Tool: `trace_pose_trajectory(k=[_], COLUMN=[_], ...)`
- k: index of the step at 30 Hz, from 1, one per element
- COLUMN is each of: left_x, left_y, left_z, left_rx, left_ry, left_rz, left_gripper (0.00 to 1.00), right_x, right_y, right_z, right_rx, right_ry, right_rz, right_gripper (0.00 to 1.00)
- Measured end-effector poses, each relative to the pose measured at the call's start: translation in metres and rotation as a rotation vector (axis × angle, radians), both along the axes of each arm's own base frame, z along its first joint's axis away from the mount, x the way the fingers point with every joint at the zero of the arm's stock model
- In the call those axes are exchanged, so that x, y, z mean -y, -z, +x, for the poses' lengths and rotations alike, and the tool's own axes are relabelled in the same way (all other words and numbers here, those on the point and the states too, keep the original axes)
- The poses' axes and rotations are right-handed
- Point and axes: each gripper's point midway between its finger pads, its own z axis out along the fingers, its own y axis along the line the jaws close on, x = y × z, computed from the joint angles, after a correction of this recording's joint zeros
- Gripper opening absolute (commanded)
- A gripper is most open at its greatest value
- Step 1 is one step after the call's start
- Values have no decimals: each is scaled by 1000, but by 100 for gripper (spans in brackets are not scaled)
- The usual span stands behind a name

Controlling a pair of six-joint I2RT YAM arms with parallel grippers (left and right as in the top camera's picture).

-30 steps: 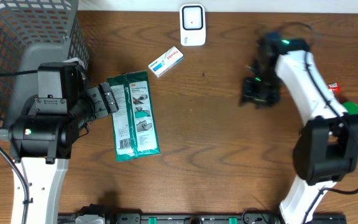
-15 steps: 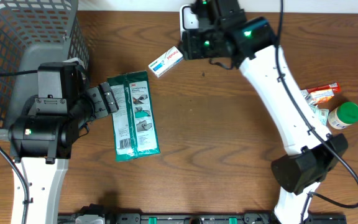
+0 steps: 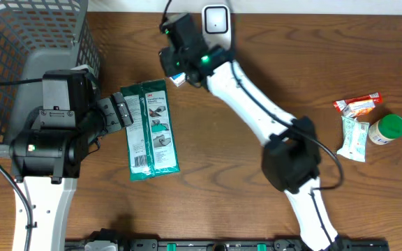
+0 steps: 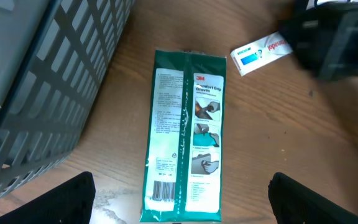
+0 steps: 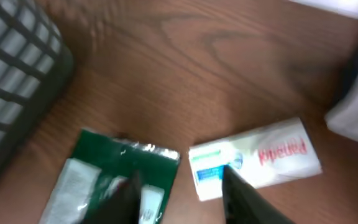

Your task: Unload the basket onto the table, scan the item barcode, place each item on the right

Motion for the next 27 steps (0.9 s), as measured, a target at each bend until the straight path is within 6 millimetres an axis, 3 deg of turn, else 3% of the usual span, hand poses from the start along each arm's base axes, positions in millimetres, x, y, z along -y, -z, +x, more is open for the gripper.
trace_pose_trajectory(k=[6,10,14,17,22,27], left_x=[0,0,0,0,0,0], left_y=[0,0,0,0,0,0], left_z=[0,0,0,0,0,0], left_rx=[0,0,0,0,0,1], left_ry=[0,0,0,0,0,0], left_rz=[0,0,0,0,0,0], left_gripper=[90,90,90,90,90,90], right_x=[-17,-22,-21,-16,-4,21], right_y=[37,63,102,121,128,142], right_z=[35,49,52,47,33,-21], right_rx=[154,204,188,151,72,-188], right_ry=[-19,-8,-8,-11,-22,-39], right_rz=[-41,-56,-93,-133,-206,-290], right_gripper=[48,56,58,58,57,54])
